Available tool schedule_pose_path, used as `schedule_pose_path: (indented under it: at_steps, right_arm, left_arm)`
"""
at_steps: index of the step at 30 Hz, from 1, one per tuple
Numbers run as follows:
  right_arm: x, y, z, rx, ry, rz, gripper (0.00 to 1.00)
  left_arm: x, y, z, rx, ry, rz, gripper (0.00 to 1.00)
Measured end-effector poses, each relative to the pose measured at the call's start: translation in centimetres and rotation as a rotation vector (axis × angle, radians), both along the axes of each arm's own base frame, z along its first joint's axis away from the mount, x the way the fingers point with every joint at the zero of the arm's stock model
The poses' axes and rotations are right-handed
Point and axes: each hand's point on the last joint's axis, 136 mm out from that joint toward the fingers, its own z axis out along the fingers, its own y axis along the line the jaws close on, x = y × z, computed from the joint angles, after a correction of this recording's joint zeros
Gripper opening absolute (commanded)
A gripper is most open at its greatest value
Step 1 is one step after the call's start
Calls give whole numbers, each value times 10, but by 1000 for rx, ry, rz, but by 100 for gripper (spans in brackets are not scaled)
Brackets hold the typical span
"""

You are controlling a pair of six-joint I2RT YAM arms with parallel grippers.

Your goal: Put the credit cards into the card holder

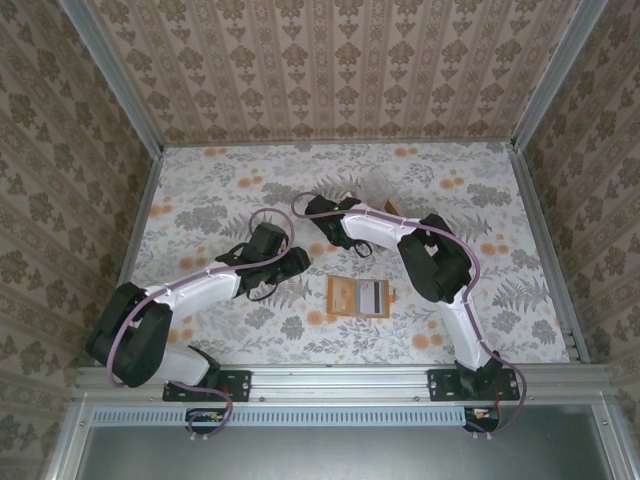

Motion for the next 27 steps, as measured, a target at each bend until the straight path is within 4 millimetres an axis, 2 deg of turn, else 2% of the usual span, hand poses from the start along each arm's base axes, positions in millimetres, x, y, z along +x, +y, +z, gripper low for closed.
schedule_pose_path:
  at_steps: [7, 17, 22, 27]
  right_arm:
    - [0, 0, 1, 1, -1, 0, 24]
    - [1, 0, 17, 25, -28, 0, 19]
    - [1, 1, 18, 38, -25, 1, 17]
    - [-3, 5, 12, 73, 9, 5, 7]
  left_arm:
    - [0, -1, 0, -3, 4, 0, 57]
    - [1, -4, -3, -11, 8, -7, 56]
    - [0, -5, -5, -14, 14, -12, 56]
    - [0, -5, -5, -15, 16, -14, 56]
